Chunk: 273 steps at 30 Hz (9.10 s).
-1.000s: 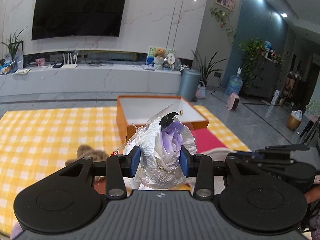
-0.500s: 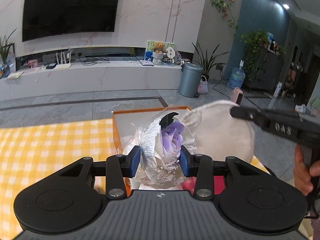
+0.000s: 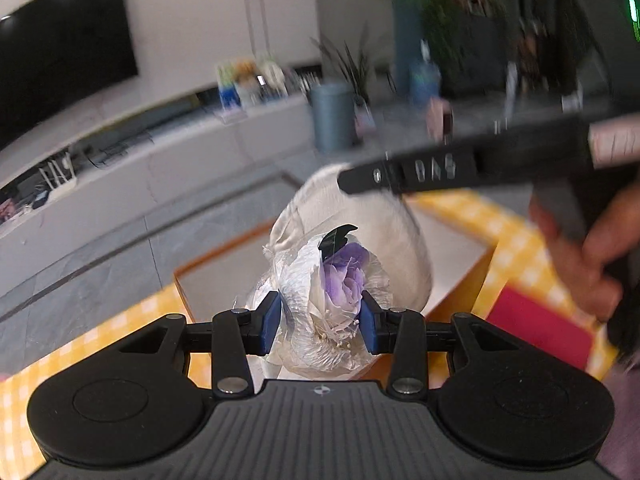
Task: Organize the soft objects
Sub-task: 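Lift the wrapped flower with the left gripper while the right gripper carries a white item to the orange box, then open both grippers over the orange box, dropping the flower and white item, then move the left gripper to the brown bear-shaped sponge and grasp it, then lift the sponge with the left gripper while the right gripper grasps the pink-white crocheted item, then carry the sponge and crocheted item over the orange box with both grippers, then open both grippers to drop the sponge and crocheted item into the box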
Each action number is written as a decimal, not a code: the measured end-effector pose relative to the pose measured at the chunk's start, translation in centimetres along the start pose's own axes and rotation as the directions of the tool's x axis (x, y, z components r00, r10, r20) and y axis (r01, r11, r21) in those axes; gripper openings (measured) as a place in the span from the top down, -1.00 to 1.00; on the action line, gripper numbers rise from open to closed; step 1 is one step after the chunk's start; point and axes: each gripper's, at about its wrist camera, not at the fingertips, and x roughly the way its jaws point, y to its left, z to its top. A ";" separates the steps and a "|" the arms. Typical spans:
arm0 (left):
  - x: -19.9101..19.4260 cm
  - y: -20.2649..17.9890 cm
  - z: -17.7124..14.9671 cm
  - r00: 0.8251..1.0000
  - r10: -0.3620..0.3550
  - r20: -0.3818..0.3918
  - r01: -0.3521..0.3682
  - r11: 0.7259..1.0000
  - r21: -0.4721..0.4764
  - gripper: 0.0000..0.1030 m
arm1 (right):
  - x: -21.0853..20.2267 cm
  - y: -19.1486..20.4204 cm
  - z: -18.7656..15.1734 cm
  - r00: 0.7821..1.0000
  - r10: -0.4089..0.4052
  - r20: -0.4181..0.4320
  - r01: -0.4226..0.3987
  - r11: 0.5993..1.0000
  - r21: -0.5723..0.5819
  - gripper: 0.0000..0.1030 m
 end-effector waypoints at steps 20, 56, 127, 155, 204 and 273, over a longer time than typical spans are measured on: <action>5.4 1.3 -1.1 0.986 -0.017 -0.165 0.037 0.992 0.122 -0.41 | 7.8 0.1 -4.8 0.955 -0.088 -0.283 0.106 0.993 0.046 0.86; -16.5 -7.0 -9.4 0.990 0.105 -0.093 -0.117 0.984 -0.136 -0.50 | -17.8 9.4 -17.8 0.985 0.079 -0.152 -0.078 0.997 0.015 0.04; -14.2 3.5 -19.0 0.950 0.005 -0.312 -0.214 0.736 -0.642 -0.61 | -6.6 17.6 -25.4 0.850 0.220 -0.479 -0.306 0.946 -0.107 -0.49; -18.8 -0.6 -17.9 0.977 0.069 -0.203 -0.188 0.731 -0.656 -0.61 | -9.2 17.8 -26.2 0.903 0.173 -0.393 -0.261 0.948 -0.183 0.75; -2.2 -0.7 2.9 0.985 -0.042 -0.170 -0.043 0.883 -0.467 -0.61 | -9.6 -0.3 -5.6 0.997 -0.062 -0.039 0.055 0.987 -0.152 0.76; -15.5 -7.9 -10.5 0.998 0.057 -0.007 -0.054 0.878 -0.475 -0.21 | -22.3 9.3 -17.9 0.994 -0.110 0.016 0.111 0.991 -0.078 -0.33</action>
